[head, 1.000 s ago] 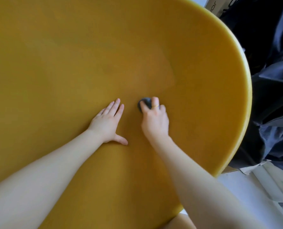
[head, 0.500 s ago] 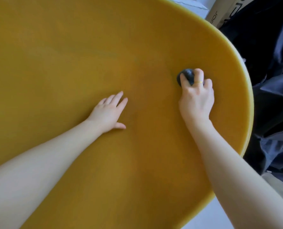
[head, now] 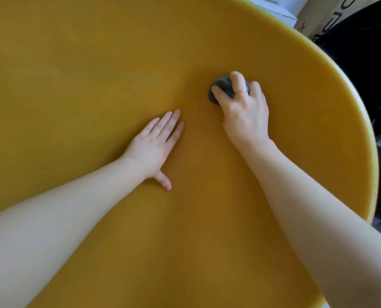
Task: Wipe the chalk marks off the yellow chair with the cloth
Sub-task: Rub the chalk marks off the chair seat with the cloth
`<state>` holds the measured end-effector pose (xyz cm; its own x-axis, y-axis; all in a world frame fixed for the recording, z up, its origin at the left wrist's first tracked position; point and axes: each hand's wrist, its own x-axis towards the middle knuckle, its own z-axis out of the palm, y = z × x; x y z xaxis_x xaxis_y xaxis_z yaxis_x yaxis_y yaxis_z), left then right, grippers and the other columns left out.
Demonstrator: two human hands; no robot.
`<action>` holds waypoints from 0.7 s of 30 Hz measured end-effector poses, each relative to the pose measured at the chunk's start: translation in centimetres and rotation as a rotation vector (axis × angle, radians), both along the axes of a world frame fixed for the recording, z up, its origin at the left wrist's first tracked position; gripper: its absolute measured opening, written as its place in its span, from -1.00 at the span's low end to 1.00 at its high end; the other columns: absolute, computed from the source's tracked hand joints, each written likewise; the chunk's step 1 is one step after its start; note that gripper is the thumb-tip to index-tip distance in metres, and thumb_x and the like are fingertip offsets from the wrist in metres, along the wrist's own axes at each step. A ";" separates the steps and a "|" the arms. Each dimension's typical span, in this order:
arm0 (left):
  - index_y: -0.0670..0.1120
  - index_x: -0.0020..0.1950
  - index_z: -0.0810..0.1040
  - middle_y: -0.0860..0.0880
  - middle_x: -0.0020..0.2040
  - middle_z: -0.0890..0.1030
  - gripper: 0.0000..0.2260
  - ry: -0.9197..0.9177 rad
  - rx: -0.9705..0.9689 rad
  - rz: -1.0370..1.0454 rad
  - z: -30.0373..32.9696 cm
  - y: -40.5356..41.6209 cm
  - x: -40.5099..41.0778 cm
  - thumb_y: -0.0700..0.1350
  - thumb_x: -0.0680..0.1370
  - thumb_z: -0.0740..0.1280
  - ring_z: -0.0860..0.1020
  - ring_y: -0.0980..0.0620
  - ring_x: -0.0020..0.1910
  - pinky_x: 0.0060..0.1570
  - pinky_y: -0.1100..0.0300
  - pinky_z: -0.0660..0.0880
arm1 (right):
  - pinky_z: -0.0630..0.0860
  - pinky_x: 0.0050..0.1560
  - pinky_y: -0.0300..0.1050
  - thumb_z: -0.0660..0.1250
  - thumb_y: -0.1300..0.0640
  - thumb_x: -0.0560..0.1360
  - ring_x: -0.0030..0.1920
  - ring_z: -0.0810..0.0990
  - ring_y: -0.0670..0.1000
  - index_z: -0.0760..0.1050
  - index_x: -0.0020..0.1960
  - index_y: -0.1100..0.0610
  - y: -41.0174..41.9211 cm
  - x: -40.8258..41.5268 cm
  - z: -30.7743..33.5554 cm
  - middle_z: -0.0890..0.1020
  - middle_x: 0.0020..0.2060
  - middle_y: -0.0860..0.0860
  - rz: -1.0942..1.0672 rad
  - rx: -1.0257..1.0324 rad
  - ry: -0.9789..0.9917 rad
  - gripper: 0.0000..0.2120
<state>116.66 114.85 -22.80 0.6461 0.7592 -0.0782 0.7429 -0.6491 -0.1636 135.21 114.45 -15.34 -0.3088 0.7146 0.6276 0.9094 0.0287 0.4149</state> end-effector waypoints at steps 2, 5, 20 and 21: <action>-0.18 0.47 -0.39 -0.20 0.46 -0.42 0.28 -0.007 -0.010 0.004 0.2 -0.1 0.0 0.49 0.17 0.30 -0.36 -0.13 0.47 0.41 0.05 -0.32 | 0.46 -0.30 -0.05 0.09 0.28 0.45 -0.28 0.49 0.19 0.59 0.03 0.13 -0.3 0.4 0.1 0.59 0.05 0.22 0.013 -0.034 -0.010 -0.67; -0.17 0.47 -0.40 -0.18 0.46 -0.43 0.28 -0.020 -0.031 0.016 0.4 -0.5 -0.1 0.48 0.17 0.31 -0.36 -0.10 0.47 0.42 0.06 -0.29 | 0.49 -0.15 0.08 0.07 0.25 0.43 -0.02 0.42 0.27 0.60 -0.01 0.16 -3.1 1.3 -0.6 0.57 0.09 0.23 0.002 -0.112 0.009 -0.66; -0.14 0.49 -0.36 -0.15 0.48 -0.40 0.20 -0.056 -0.076 0.063 -0.1 -1.2 -0.5 0.43 0.24 0.32 -0.32 -0.07 0.49 0.45 0.08 -0.21 | 0.52 -0.03 0.10 0.18 0.23 0.44 -0.06 0.57 0.28 0.60 0.06 0.07 -0.7 2.1 2.2 0.60 0.06 0.20 0.072 -0.102 -0.208 -0.70; -0.14 0.49 -0.37 -0.15 0.48 -0.40 0.21 -0.047 -0.075 0.067 -0.2 -1.1 -0.4 0.44 0.24 0.32 -0.32 -0.07 0.49 0.45 0.08 -0.22 | 0.51 -0.01 0.08 0.24 0.24 0.43 -0.08 0.57 0.26 0.60 0.07 0.08 0.2 1.6 2.4 0.60 0.05 0.20 0.077 -0.062 -0.182 -0.73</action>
